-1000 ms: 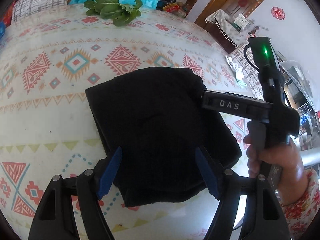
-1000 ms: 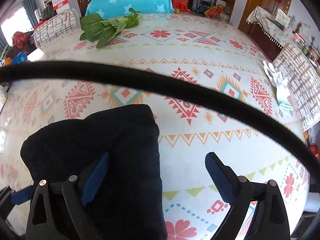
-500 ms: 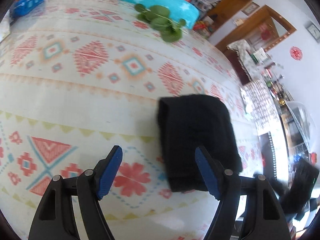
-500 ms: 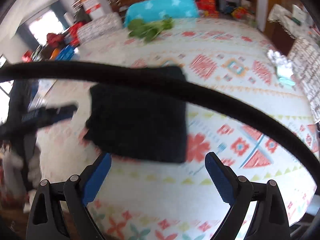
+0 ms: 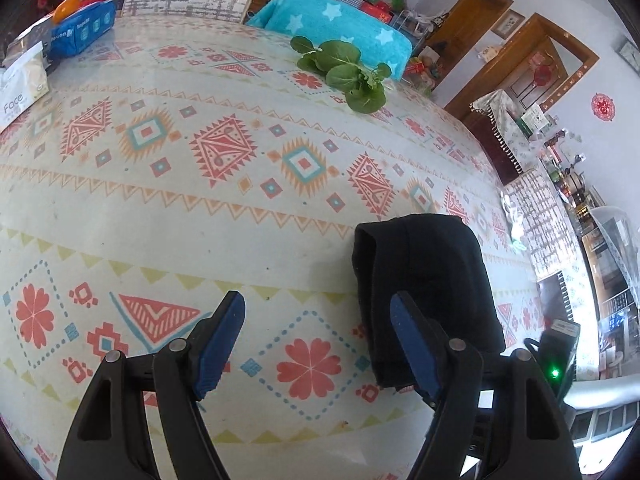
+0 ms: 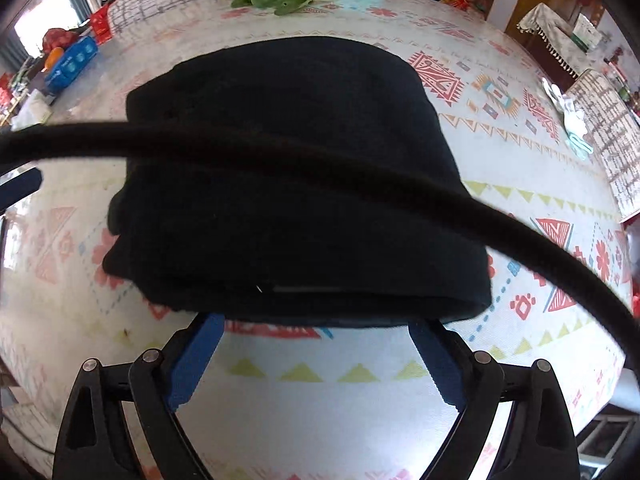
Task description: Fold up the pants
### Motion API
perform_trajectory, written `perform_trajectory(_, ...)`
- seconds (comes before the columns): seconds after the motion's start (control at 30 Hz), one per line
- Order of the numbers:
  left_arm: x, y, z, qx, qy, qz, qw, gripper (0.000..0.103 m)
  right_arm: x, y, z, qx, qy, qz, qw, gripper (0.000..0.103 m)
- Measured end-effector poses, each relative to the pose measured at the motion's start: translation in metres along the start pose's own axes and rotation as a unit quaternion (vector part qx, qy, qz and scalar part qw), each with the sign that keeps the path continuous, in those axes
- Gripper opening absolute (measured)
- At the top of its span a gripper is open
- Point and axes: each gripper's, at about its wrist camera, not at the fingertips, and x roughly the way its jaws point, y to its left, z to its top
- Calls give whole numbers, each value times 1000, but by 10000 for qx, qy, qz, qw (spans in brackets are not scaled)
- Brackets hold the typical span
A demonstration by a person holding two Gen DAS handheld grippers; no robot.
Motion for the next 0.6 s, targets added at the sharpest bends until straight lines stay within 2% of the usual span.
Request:
perform_trajectory(0.13, -5, 9, -1, -116, -53, -31, 9999, 74, 8, 17, 9, 70, 19, -222, 9997, 99)
perform_trajectory(0.4, -9, 23, -5, -275, -75, -84, 9996, 74, 19, 19, 38, 523, 21, -247, 9983, 103)
perform_trajectory(0.6, -10, 19, -11, -211, -94, 55, 9997, 74, 18, 21, 42, 377, 1, -175, 9991, 103)
